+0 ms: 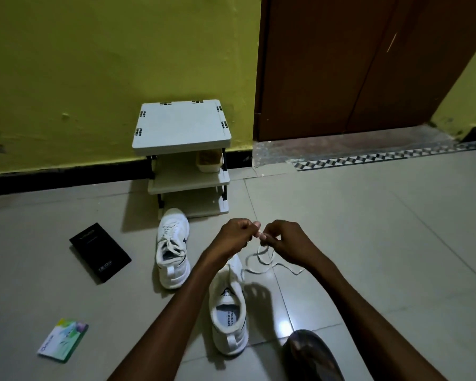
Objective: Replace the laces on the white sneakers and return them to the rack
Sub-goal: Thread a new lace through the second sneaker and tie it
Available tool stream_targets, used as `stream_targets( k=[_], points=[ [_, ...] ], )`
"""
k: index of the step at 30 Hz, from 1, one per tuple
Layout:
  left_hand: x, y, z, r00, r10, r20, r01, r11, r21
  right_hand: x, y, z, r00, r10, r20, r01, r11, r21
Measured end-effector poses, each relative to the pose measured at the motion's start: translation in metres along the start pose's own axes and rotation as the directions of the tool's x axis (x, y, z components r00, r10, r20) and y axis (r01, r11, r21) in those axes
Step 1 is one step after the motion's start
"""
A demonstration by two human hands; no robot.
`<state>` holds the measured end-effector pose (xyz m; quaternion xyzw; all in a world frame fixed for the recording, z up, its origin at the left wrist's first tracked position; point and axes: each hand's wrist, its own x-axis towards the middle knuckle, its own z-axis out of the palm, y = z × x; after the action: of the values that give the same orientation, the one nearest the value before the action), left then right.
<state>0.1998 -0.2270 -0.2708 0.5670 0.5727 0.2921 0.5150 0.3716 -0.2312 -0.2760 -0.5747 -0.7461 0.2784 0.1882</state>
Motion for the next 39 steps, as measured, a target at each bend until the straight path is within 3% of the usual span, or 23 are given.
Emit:
stream_targets(
  k=[4, 8, 12, 13, 15, 17, 18, 22, 28, 32, 37, 39],
  points=[
    [-0.003, -0.005, -0.009, 0.998, 0.030, -0.050, -0.031, 0.999, -0.013, -0.006, 0.023, 0.000, 0.982, 0.185, -0.031, -0.185, 0.928, -0.322],
    [-0.009, -0.014, -0.016, 0.996, 0.038, -0.076, -0.037, 0.999, 0.010, -0.019, 0.045, 0.008, 0.933, 0.358, -0.047, -0.330, 0.794, -0.511],
    [-0.012, -0.023, -0.015, 0.999, 0.012, -0.046, -0.006, 0.993, 0.117, -0.022, 0.046, 0.007, 0.918, 0.396, 0.029, -0.286, 0.710, -0.643],
    [-0.013, -0.023, -0.014, 1.000, 0.006, -0.025, -0.003, 0.990, 0.140, -0.019, 0.041, 0.005, 0.933, 0.351, 0.072, -0.242, 0.765, -0.597],
    [-0.016, -0.018, -0.010, 1.000, 0.008, 0.010, -0.009, 0.988, 0.157, -0.012, 0.025, 0.001, 0.959, 0.218, 0.182, -0.149, 0.932, -0.331],
    [-0.019, -0.013, -0.005, 1.000, 0.002, 0.031, -0.006, 0.991, 0.135, -0.007, 0.002, 0.002, 0.967, 0.081, 0.241, -0.058, 0.993, -0.103],
    [-0.020, -0.011, -0.003, 1.000, -0.002, 0.025, -0.001, 0.992, 0.123, -0.006, -0.008, 0.005, 0.972, 0.035, 0.232, -0.017, 0.997, -0.076],
    [-0.021, -0.011, -0.007, 0.987, 0.043, -0.155, -0.011, 0.979, 0.201, -0.002, -0.019, 0.012, 0.991, 0.052, 0.120, -0.042, 0.996, -0.084],
    [-0.031, -0.008, -0.010, 0.972, -0.056, -0.228, 0.044, 0.997, -0.057, -0.004, -0.023, 0.013, 0.989, 0.129, 0.065, -0.118, 0.981, -0.152],
    [-0.036, -0.016, -0.013, 0.890, 0.052, -0.454, 0.028, 0.985, 0.168, -0.004, -0.030, 0.012, 0.985, 0.160, 0.063, -0.144, 0.968, -0.205],
    [-0.032, -0.010, -0.014, 0.948, -0.024, -0.316, 0.048, 0.996, 0.070, 0.002, -0.031, 0.013, 0.985, 0.134, 0.109, -0.097, 0.951, -0.292],
    [-0.035, -0.013, -0.011, 0.944, 0.011, -0.329, 0.026, 0.994, 0.107, 0.003, -0.037, 0.018, 0.983, 0.049, 0.179, -0.016, 0.983, -0.183]
  ],
)
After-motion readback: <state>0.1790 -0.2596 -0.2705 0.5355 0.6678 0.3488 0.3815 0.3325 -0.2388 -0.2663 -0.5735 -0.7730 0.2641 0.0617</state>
